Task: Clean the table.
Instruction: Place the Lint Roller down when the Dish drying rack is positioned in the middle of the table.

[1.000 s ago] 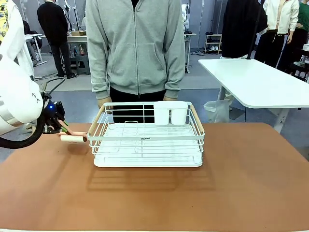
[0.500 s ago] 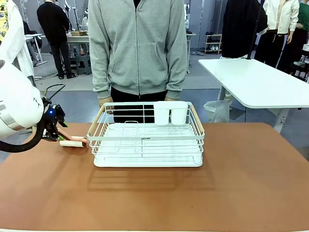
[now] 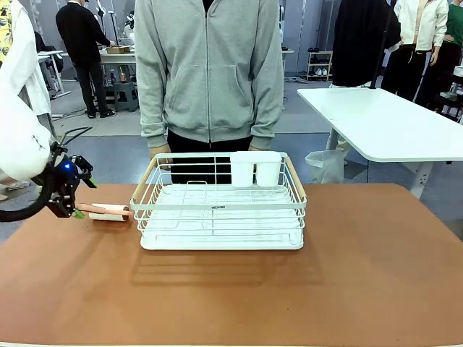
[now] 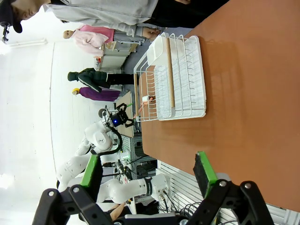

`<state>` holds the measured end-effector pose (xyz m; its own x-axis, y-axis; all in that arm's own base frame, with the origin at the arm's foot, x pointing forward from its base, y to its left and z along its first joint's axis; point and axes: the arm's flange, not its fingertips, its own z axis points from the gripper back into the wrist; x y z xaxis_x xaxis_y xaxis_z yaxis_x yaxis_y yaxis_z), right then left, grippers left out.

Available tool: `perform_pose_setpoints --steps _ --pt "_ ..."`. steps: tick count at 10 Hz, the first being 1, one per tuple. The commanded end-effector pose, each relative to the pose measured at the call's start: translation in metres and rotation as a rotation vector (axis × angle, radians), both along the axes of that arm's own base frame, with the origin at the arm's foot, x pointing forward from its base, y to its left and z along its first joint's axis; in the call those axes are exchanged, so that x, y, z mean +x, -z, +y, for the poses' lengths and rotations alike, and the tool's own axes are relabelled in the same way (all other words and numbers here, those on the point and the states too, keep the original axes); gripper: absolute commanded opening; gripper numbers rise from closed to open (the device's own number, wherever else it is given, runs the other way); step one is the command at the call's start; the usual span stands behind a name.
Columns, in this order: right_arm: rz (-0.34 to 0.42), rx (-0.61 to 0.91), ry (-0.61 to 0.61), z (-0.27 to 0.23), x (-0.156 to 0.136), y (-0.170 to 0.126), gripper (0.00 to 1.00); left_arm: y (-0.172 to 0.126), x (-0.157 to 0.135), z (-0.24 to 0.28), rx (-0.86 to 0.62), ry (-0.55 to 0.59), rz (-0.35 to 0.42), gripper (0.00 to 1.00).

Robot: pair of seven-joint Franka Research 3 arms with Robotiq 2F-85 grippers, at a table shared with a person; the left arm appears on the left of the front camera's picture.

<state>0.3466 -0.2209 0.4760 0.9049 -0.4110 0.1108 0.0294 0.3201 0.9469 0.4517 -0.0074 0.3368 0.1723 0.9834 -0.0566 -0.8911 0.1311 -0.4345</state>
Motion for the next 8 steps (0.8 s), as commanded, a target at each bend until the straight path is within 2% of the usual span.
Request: perform_pose_setpoints --steps 1,3,5,6,8 --pt "-0.019 0.009 -0.002 0.0 0.0 -0.004 1.0 -0.066 -0.024 -0.007 0.002 0.035 0.044 1.0" --pt "-0.019 0.009 -0.002 0.0 0.0 -0.004 1.0 -0.094 -0.025 -0.007 0.014 0.023 0.065 1.0" --pt "-0.019 0.009 -0.002 0.0 0.0 -0.004 1.0 -0.108 -0.024 -0.006 0.004 -0.005 0.067 1.0" --pt "-0.019 0.009 -0.002 0.0 0.0 -0.004 1.0 -0.089 -0.026 -0.002 0.004 0.04 0.038 1.0" --pt "-0.019 0.009 -0.002 0.0 0.0 -0.004 1.0 -0.089 -0.026 -0.002 0.004 0.04 0.038 1.0"
